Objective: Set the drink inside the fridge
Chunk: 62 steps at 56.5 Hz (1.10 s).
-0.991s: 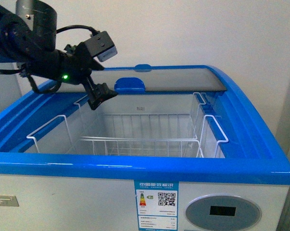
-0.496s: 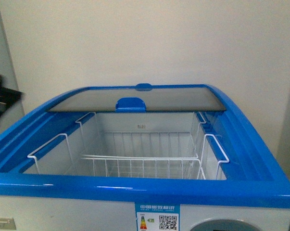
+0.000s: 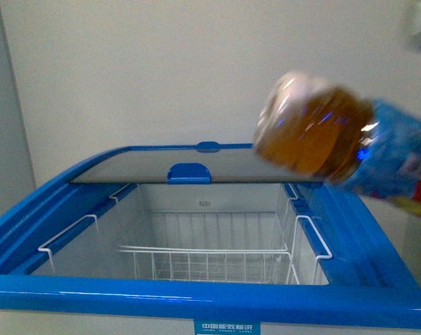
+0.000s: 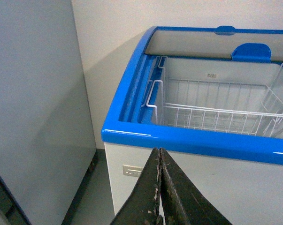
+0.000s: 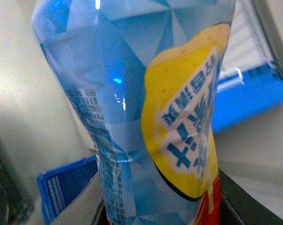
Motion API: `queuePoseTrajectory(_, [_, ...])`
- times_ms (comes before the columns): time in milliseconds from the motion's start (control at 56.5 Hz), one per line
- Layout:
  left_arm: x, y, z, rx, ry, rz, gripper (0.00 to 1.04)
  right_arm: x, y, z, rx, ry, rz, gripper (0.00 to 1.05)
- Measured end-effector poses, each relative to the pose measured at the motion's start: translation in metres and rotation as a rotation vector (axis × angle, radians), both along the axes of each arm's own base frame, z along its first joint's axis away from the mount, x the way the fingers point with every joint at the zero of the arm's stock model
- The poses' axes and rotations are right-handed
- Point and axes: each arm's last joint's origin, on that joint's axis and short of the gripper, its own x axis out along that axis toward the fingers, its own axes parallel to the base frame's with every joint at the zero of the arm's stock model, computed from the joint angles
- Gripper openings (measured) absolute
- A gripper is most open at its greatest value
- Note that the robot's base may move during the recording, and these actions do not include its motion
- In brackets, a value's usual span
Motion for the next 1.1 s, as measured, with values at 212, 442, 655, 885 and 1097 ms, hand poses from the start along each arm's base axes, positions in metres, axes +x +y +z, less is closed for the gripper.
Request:
queuePoseTrajectory(212, [-0.009,0.0,-0.009,0.0,0.002,0.0,0.03,0.077,0.055,-0.003,-0.232,-0.09,0.18,0.4])
queuePoseTrajectory(442, [-0.016,0.0,-0.016,0.0,0.003,0.0,0.03,0.129,0.107,-0.019,-0.316,-0.122,0.191,0.4])
queuePoseTrajectory(655, [-0.022,0.0,-0.02,0.0,0.002,0.0,0.03,0.153,0.141,-0.05,-0.322,-0.071,0.205,0.4])
queuePoseTrajectory(885, [-0.026,0.0,-0.027,-0.001,-0.009,0.002,0.03,0.178,0.156,-0.076,-0.314,-0.035,0.16,0.4])
queuePoseTrajectory(1097, [-0.031,0.0,-0.027,-0.001,-0.014,0.0,0.03,0.201,0.156,-0.092,-0.303,-0.013,0.095,0.4])
